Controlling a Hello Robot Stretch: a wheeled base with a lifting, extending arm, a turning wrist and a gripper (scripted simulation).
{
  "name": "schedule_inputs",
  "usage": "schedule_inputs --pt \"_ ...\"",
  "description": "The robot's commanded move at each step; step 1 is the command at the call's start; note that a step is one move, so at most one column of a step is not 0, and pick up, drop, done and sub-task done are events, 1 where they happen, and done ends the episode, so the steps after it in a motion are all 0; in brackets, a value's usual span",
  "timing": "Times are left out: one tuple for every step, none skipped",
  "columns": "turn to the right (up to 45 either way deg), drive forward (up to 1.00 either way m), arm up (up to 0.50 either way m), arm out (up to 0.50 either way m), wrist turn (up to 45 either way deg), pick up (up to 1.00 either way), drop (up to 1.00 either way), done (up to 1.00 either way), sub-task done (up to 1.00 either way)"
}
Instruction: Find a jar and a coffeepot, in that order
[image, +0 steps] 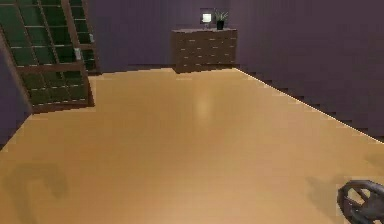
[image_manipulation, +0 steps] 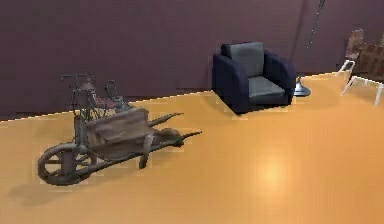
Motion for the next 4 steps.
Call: schedule_inputs --pt "-18.0 0.00 0.00 0.00 0.0 0.00 0.00 0.00 0.00" --pt "0.0 1.00 0.00 0.00 0.0 0.00 0.00 0.00 0.00" --pt "0.0 1.00 0.00 0.00 0.0 0.00 0.00 0.00 0.00" --pt "0.0 1.00 0.00 0.00 0.0 0.00 0.00 0.00 0.00"
